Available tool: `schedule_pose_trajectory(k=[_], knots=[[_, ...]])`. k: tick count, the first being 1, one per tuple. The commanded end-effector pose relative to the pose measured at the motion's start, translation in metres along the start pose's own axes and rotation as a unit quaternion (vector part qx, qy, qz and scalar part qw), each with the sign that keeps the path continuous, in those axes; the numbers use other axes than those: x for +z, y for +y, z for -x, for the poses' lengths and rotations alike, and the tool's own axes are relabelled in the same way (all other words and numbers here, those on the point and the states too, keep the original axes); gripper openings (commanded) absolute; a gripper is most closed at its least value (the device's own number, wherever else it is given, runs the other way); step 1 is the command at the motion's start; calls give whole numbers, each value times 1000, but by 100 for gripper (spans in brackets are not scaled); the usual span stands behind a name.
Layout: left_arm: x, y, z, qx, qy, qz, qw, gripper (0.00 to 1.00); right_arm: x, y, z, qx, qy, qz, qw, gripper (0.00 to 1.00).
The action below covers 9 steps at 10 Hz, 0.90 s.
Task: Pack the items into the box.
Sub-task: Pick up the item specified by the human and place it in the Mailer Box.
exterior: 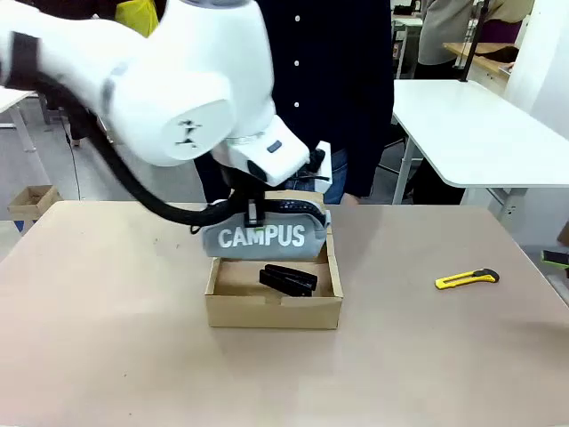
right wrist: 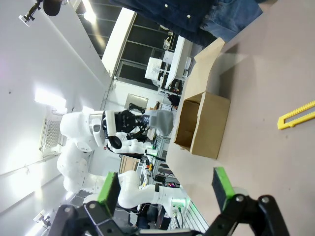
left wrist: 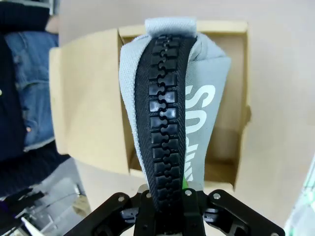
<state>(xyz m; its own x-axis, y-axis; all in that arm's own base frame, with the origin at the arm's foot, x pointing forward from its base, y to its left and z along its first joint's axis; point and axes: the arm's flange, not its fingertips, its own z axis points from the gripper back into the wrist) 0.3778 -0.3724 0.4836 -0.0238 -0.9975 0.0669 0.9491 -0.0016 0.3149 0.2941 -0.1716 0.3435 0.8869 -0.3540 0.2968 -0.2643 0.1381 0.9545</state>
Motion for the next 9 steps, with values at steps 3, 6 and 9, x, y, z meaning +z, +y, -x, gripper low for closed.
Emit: schedule_pose_trajectory(k=[3, 6, 9], knots=[[-19, 14, -23, 1, 12, 13, 1000, 7, 2, 3, 3, 1, 6, -2, 1000, 100], [-28, 12, -26, -10, 8, 20, 1000, 7, 2, 3, 3, 1, 6, -2, 1000, 100], [-62, -1, -17, 4, 19, 21, 1000, 7, 2, 3, 3, 1, 6, -2, 1000, 100]])
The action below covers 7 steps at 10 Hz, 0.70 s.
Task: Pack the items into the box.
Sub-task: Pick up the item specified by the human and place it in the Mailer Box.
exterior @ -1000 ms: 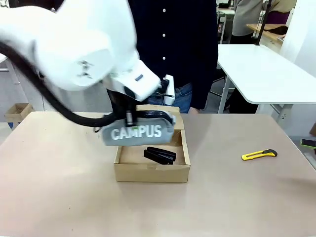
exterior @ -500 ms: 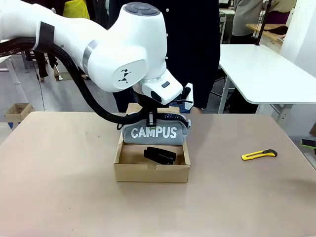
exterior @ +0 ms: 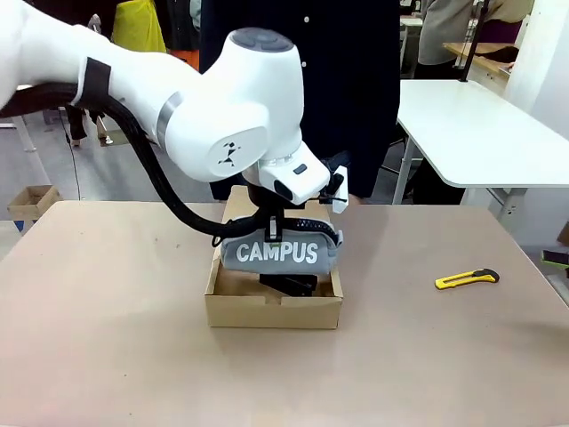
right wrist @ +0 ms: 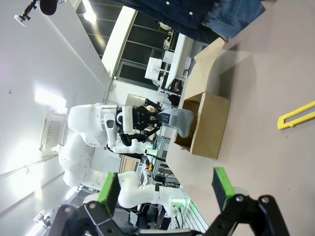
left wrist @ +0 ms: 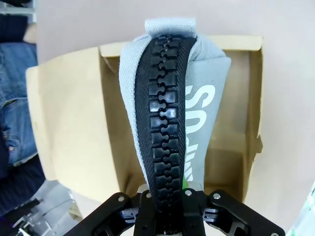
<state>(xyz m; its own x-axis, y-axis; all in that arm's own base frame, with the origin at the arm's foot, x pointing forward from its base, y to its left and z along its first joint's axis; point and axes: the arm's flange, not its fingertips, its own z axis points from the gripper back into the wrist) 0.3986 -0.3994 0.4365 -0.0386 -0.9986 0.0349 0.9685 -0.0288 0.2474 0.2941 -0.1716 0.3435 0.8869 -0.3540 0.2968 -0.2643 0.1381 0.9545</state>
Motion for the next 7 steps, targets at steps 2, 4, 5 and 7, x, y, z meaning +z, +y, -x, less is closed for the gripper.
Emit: schedule_pose_trajectory(k=[2, 4, 5, 7], knots=[[-36, -10, 11, 23, -16, -2, 1000, 7, 2, 3, 3, 1, 6, -2, 1000, 100], [-65, -12, 10, 28, -26, 14, 999, 7, 2, 3, 3, 1, 6, -2, 1000, 100], [-77, -11, 10, 26, -24, 29, 999, 7, 2, 3, 3, 1, 6, -2, 1000, 100], [-85, -11, 11, 29, -13, 40, 999, 7, 2, 3, 3, 1, 6, -2, 1000, 100]])
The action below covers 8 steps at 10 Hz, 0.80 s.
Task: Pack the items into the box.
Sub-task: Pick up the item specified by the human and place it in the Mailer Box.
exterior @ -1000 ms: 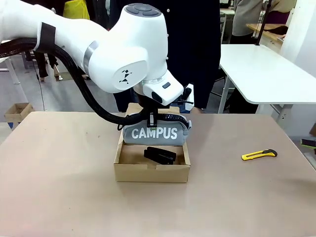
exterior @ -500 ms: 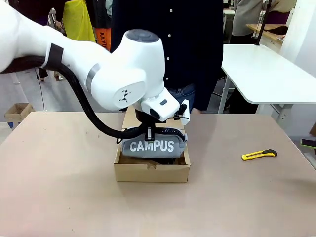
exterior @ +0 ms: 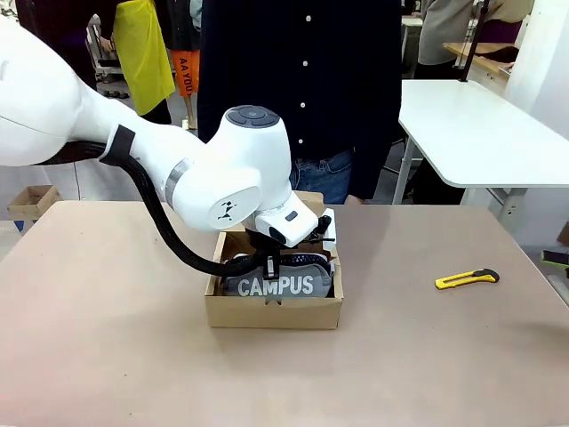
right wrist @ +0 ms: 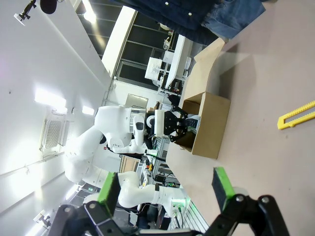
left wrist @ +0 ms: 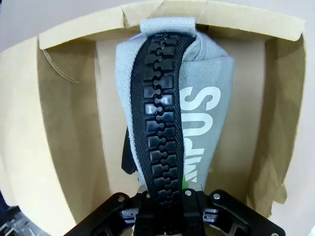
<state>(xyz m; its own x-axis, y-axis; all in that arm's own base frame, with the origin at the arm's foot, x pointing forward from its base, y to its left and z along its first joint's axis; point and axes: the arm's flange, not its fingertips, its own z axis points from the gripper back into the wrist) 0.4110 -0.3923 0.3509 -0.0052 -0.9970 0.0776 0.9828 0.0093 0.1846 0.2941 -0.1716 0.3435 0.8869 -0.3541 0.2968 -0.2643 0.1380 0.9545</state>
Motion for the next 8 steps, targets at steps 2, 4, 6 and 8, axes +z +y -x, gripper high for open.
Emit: schedule_pose_trajectory(k=[2, 4, 6, 8], knots=[[4, 0, 1, 7, 7, 6, 1000, 7, 2, 3, 3, 1, 6, -2, 1000, 100], [5, 1, 1, 4, 14, 8, 1000, 66, 2, 3, 3, 1, 6, -2, 1000, 100], [5, 1, 1, 4, 14, 7, 1000, 100, 2, 3, 3, 1, 6, -2, 1000, 100], [9, 1, 2, 6, 13, 4, 1000, 90, 2, 3, 3, 1, 6, -2, 1000, 100]])
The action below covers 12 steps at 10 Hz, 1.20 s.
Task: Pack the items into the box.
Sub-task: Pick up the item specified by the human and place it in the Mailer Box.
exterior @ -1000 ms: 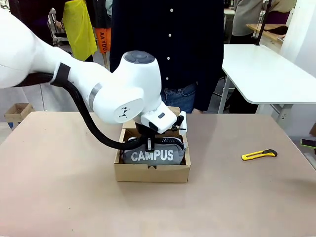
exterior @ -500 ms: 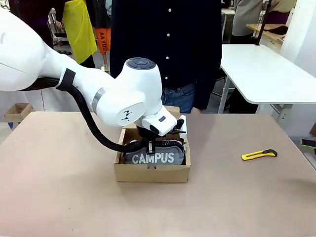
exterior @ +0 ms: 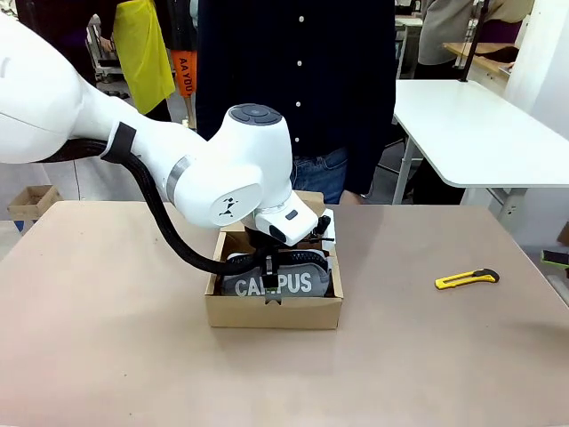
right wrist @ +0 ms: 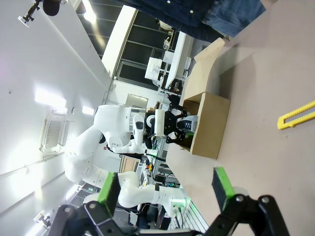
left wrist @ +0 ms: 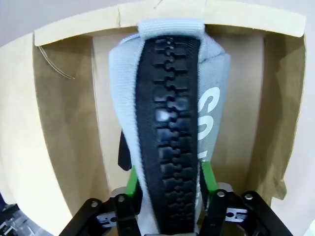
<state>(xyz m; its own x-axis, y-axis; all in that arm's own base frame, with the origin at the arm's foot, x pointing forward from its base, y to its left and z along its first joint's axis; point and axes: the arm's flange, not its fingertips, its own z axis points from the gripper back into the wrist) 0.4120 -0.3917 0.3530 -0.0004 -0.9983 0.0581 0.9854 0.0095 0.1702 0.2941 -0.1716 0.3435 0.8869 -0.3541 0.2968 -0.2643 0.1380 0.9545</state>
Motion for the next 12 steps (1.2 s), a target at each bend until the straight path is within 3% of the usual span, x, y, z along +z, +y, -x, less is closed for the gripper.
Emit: schedule_pose_trajectory(k=[1, 6, 8, 11, 12], knots=[[8, -1, 2, 5, 2, -5, 1000, 99, 2, 3, 3, 1, 6, -2, 1000, 100], [18, -4, 4, 4, -10, -12, 1000, 100, 2, 3, 3, 1, 6, -2, 1000, 100], [49, -14, 17, 22, -39, -24, 999, 100, 2, 3, 3, 1, 6, -2, 1000, 100], [161, -33, 107, 130, -112, -50, 984, 100, 2, 3, 3, 1, 6, -2, 1000, 100], [182, -36, 146, 179, -140, -33, 973, 100, 2, 3, 3, 1, 6, -2, 1000, 100]])
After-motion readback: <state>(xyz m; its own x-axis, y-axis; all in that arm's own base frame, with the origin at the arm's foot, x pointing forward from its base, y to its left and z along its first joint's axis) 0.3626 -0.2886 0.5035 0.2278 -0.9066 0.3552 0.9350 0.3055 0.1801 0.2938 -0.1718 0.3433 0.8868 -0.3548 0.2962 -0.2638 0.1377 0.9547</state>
